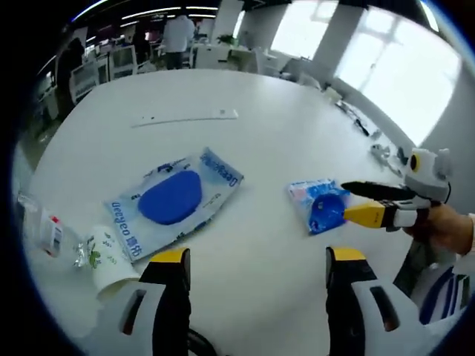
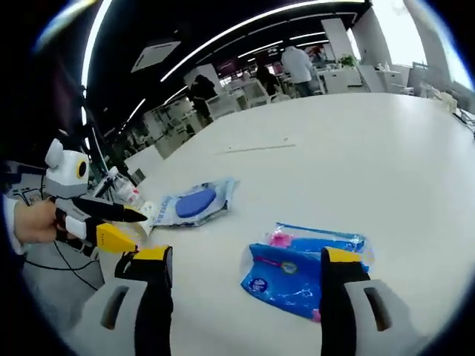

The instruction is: Arrange the tabletop items into an orderly group along one side of the table until the central work area is clear of visible clutter.

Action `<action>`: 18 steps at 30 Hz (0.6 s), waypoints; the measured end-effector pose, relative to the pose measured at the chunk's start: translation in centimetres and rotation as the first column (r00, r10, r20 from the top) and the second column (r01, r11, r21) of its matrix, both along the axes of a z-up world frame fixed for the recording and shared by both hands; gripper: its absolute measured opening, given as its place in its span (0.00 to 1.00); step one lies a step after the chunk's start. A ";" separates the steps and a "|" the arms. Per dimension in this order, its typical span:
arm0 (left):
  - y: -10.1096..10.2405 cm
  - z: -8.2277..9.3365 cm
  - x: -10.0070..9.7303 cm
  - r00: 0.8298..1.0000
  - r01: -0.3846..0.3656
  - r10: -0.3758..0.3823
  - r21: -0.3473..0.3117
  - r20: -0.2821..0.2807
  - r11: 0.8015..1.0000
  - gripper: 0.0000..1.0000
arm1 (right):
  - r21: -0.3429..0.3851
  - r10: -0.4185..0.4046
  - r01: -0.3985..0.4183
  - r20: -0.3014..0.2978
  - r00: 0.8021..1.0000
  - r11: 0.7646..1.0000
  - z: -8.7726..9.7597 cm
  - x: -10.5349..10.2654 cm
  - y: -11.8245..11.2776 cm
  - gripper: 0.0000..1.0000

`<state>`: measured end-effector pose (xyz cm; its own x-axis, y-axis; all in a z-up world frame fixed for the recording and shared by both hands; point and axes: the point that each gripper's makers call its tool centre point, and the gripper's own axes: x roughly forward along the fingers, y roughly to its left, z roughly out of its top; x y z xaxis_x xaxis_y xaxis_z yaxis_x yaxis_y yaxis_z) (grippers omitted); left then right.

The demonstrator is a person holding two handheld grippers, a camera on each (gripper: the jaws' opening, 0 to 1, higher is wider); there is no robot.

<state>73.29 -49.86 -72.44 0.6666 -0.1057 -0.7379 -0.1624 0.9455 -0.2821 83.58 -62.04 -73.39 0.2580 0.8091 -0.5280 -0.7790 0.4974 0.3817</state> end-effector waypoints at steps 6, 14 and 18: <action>1.9 0.3 -2.6 1.000 0.000 0.000 0.016 -0.011 1.000 0.72 | 0.009 0.041 -0.041 0.008 0.999 0.999 0.4 -1.7 2.2 0.81; 5.0 0.7 -5.0 0.997 -0.073 0.073 -0.005 -0.014 0.997 0.72 | 0.008 0.067 -0.067 -0.005 0.998 0.998 0.4 -3.7 3.9 0.80; 5.5 0.9 -5.4 0.997 -0.079 0.079 -0.005 -0.010 0.997 0.71 | 0.013 0.072 -0.072 -0.007 0.997 0.997 0.5 -3.8 5.1 0.80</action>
